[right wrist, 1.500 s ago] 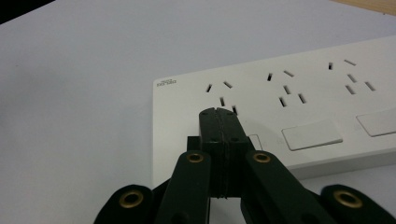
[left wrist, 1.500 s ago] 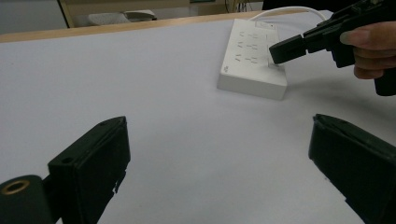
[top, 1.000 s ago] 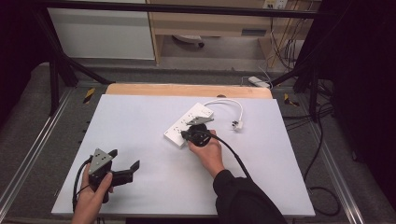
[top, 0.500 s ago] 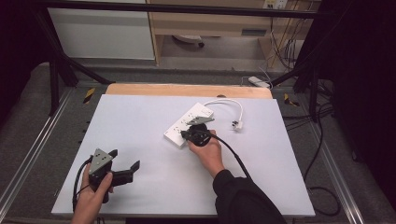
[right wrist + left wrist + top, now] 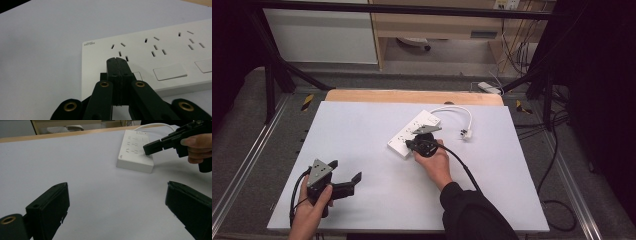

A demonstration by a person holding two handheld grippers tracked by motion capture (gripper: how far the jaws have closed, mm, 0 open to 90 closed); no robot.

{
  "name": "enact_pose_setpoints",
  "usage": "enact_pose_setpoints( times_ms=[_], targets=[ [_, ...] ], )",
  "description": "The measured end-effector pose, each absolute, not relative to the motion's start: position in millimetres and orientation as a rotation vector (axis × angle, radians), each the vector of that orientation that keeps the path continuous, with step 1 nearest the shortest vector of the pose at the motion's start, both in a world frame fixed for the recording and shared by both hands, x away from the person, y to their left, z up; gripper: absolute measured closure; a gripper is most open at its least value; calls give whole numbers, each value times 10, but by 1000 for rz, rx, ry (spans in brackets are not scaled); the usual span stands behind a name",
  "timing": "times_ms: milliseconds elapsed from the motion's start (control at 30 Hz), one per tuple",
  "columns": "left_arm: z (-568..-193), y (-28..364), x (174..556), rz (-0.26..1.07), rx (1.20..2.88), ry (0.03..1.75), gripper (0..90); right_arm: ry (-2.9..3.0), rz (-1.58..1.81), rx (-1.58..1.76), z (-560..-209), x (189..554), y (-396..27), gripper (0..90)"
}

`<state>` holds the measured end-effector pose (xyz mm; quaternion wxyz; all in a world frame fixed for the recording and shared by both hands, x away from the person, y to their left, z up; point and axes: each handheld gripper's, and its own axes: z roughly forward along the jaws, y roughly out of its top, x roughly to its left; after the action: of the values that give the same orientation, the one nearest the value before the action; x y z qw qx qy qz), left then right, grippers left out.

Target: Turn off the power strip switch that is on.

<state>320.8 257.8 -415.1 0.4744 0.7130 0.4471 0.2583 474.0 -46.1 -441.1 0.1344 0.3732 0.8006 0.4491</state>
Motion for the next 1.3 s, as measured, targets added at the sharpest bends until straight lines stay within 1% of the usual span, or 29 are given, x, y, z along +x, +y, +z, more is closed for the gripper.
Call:
enact_pose_setpoints(
  times_ms=[600, 1300],
  targets=[
    [-4152, 2576, 3208, 631, 1747, 1092, 55, 2303, 1341, 1072, -4473, 4718, -471, 900],
    [-4153, 2578, 3211, 629, 1748, 1090, 55, 2324, 1314, 1092, -4437, 4753, -490, 900]
  ],
)
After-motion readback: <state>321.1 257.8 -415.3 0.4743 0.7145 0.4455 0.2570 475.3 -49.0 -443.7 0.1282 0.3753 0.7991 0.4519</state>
